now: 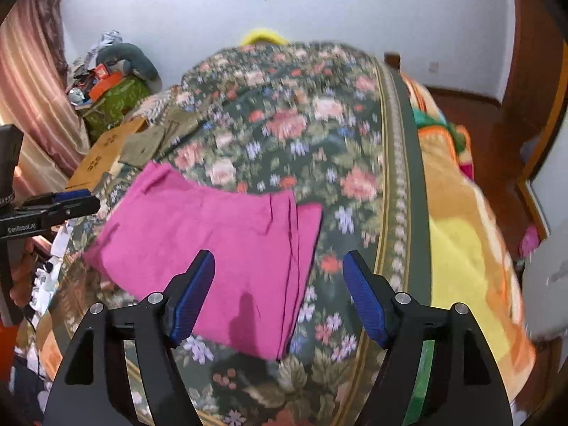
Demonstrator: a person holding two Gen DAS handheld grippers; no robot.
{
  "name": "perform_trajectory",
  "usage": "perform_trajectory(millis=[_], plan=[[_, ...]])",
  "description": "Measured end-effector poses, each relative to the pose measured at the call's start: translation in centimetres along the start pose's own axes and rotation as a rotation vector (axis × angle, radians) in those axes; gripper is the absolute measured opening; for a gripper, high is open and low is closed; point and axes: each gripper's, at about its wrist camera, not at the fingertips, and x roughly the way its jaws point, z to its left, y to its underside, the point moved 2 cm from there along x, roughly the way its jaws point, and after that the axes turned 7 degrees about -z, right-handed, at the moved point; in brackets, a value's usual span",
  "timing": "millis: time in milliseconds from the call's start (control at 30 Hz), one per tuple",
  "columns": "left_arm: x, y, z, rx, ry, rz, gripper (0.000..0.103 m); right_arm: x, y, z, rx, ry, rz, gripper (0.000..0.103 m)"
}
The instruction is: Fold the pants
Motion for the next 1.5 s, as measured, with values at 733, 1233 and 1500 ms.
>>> perform_trajectory(millis=[733,1233,1500], plan=[[5.8,0.3,0.1,-0.001,0.047,0.042,0.046,5.6,2.6,-0.7,0.112,-0.106,0.08,0.023],[2.3,-1.1,-1.1,0.096,-0.028,-0.073,0.011,2.6,-0.7,2.2,-0.043,-0.072,-0.025,0.007],[-1.2,-3.6,2.4,0.064,-0.035,-0.173,0.011,2.2,-4.6,6.1,-0.127,-0.077,-0.094,0.007]])
